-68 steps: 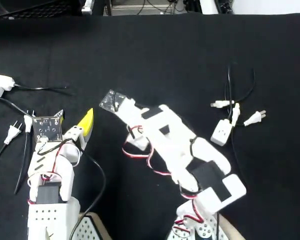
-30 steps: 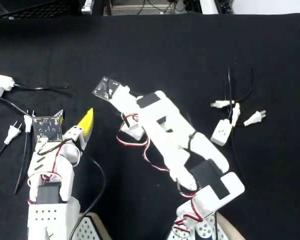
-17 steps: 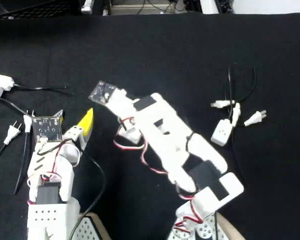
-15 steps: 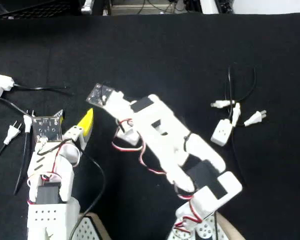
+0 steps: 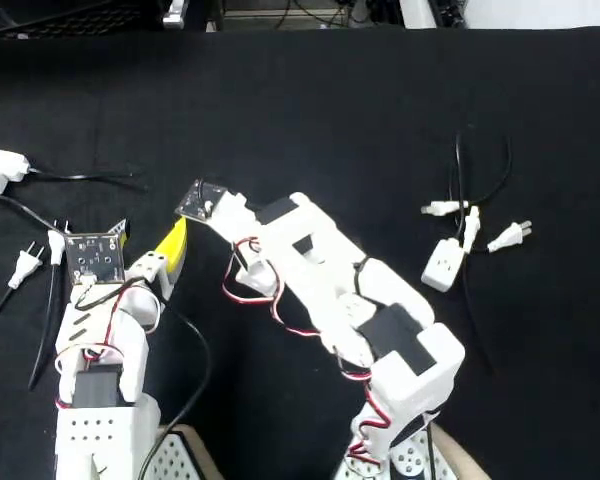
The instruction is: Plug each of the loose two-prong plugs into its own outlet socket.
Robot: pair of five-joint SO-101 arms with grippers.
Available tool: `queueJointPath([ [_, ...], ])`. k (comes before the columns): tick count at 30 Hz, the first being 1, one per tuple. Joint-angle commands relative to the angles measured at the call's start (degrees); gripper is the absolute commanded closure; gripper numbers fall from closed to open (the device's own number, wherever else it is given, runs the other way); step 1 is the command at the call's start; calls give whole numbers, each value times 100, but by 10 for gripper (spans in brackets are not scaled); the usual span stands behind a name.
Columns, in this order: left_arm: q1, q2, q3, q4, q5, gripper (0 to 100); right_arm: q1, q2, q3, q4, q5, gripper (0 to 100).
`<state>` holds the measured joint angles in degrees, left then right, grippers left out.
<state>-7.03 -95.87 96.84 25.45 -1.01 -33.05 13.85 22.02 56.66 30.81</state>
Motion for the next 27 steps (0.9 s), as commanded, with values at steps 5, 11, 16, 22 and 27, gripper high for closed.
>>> queueJointPath([
  [5,-48,26,101,-132,9,703,-88,-13,-347,114,0,851],
  [11,-48,26,101,-132,9,703,-88,-13,-365,167,0,843],
  [16,-48,26,101,-132,9,703,-88,-13,-778,774,0,845],
  [22,-48,26,101,-132,9,703,-97,-154,-998,1037,0,846],
  [27,-48,26,101,-132,9,703,-97,-347,-734,976,0,848],
])
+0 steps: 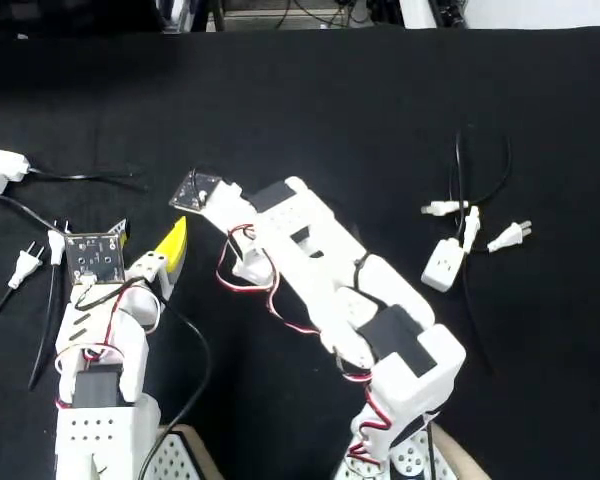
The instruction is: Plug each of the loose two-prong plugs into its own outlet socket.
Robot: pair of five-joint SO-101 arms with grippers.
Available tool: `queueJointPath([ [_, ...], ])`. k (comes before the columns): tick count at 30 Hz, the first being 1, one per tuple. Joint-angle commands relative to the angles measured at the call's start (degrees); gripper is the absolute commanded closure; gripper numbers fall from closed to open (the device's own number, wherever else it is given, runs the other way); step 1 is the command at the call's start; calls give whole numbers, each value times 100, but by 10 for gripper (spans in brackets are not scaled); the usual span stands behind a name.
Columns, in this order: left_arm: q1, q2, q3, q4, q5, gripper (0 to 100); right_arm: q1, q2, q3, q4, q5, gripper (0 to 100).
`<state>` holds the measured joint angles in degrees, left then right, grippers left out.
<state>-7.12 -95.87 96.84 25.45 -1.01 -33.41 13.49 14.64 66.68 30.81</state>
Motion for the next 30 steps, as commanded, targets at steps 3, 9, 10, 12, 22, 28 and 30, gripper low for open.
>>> queueJointPath([
  [3,-40,26,101,-132,9,703,-35,-356,119,-176,0,900],
  [9,-40,26,101,-132,9,703,-35,-356,101,-211,0,977],
  [10,-40,26,101,-132,9,703,-26,-356,101,-211,0,979],
  [12,-40,26,101,-132,9,703,-26,-356,101,-211,0,988],
  [22,-48,26,101,-132,9,703,-149,-347,-963,-158,0,987],
  [28,-48,26,101,-132,9,703,-149,-338,-1903,176,0,987],
  [30,-48,26,101,-141,9,703,-149,-347,-2246,290,0,987],
])
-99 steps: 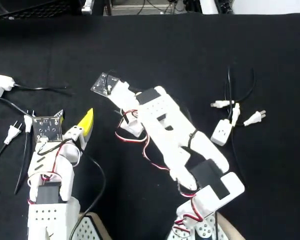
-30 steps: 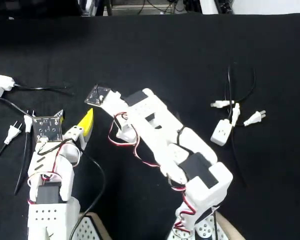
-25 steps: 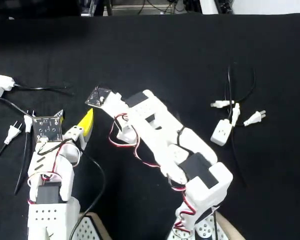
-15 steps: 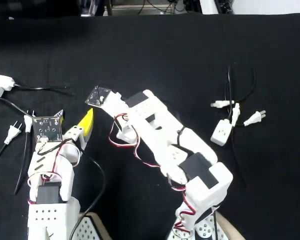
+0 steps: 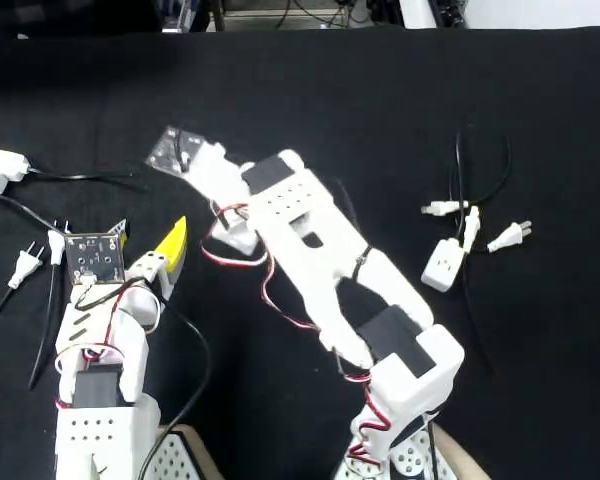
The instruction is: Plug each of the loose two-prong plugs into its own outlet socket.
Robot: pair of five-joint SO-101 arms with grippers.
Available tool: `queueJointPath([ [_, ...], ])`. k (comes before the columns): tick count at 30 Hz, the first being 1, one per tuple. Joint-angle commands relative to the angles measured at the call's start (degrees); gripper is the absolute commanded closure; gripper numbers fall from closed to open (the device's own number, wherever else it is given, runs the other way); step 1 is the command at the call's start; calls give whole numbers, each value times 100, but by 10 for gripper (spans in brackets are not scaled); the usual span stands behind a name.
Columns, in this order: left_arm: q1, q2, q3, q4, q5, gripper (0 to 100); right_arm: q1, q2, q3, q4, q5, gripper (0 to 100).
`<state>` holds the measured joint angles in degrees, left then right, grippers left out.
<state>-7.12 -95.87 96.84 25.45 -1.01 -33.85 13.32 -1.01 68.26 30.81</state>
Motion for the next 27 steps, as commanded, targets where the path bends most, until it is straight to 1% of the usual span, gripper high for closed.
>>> queueJointPath([
  [1,-40,26,101,-141,9,703,-105,-330,-848,158,0,987],
  [4,-40,26,101,-141,9,703,-149,-295,-1235,123,26,987],
  [12,-48,26,101,-141,9,703,-712,-295,-1842,-255,9,987],
  [15,-48,26,101,-141,9,703,-756,-303,-1947,-255,9,987],
  [18,-48,26,101,-141,9,703,-686,-338,-1895,-193,18,987],
  [22,-48,26,101,-141,9,703,-457,-347,-1508,185,9,987],
  [25,-48,26,101,-141,9,703,-185,-365,-1147,527,18,987],
  [27,-48,26,101,-141,9,703,35,-488,-840,571,26,987],
])
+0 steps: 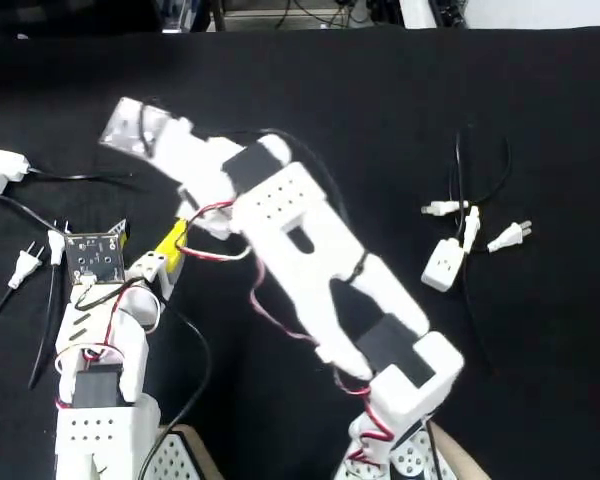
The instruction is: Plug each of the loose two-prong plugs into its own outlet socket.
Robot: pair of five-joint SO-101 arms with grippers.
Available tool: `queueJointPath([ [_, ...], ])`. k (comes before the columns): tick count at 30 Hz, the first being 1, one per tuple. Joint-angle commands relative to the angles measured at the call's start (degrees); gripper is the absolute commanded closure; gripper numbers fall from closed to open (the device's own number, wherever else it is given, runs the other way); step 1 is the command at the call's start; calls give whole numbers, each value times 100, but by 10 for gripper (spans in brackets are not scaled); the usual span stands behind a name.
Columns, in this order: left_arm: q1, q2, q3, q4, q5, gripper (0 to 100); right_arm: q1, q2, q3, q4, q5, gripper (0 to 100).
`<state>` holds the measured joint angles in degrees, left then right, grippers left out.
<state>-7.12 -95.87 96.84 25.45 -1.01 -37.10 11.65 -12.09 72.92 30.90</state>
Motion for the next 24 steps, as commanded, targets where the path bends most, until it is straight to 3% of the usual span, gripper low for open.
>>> queueJointPath([
  [1,-40,26,101,-141,9,703,466,-426,435,97,35,987],
  [16,-31,26,101,-141,9,703,756,-3240,3046,-18,44,986],
  [24,-31,26,101,-141,9,703,791,-3934,4312,-18,44,984],
])
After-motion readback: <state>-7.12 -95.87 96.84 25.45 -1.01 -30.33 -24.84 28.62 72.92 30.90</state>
